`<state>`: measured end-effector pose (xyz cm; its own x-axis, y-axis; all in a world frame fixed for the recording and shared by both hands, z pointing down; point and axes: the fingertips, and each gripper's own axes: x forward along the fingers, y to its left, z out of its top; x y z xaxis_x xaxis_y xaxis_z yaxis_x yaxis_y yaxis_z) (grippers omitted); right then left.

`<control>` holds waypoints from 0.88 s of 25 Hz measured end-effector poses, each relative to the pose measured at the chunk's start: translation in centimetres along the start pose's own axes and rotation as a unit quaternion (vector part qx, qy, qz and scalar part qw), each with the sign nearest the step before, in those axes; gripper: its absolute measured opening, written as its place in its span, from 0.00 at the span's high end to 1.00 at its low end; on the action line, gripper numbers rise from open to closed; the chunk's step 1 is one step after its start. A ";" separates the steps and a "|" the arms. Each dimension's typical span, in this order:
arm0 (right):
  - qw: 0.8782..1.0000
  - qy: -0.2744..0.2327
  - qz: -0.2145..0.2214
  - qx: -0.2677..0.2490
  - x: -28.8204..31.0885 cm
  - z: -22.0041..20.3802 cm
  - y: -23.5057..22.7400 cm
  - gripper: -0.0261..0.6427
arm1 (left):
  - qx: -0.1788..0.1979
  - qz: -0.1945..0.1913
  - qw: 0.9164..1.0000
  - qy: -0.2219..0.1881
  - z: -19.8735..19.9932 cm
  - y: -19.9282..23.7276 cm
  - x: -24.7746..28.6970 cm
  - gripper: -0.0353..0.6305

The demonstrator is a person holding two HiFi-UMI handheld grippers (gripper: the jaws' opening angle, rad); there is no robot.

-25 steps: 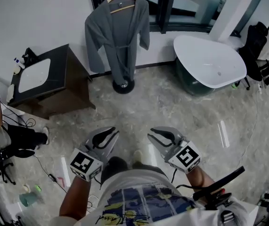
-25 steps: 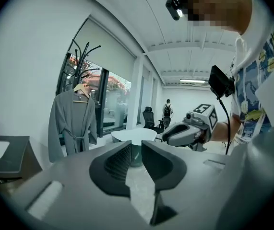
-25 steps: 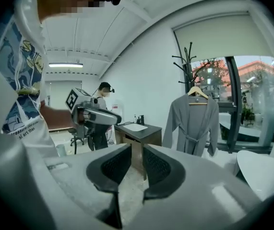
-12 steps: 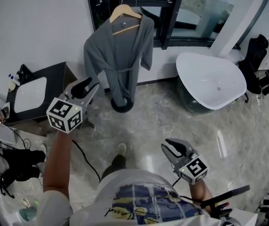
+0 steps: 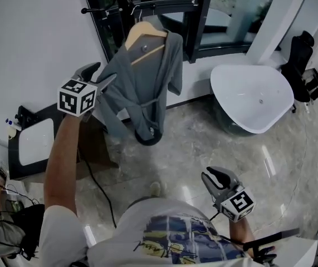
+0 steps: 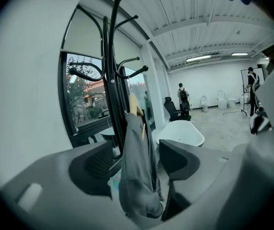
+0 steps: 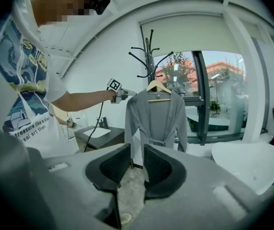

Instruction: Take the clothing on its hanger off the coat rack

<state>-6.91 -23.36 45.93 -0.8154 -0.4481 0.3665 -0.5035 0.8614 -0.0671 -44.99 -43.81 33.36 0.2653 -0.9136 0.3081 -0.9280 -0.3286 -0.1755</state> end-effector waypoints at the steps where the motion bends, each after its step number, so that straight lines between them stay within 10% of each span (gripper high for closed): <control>1: 1.000 0.001 -0.007 0.007 0.4 0.0 -0.3 0.83 | -0.001 -0.011 1.000 0.009 -0.1 0.6 1.1 0.47; 8: 0.999 -0.002 -0.041 0.025 2.1 0.6 -0.9 0.83 | -0.014 -0.091 0.993 0.071 -1.9 0.6 6.4 0.46; 22: 0.997 0.003 -0.066 0.046 1.8 -1.1 -1.0 0.83 | -0.066 -0.167 0.980 0.088 -3.4 -0.9 7.8 0.93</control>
<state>-7.56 -24.75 47.71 -0.7386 -0.5551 0.3825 -0.6310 0.7690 -0.1026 -43.01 -49.85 39.07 0.5222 -0.7008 0.4860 -0.8257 -0.5580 0.0825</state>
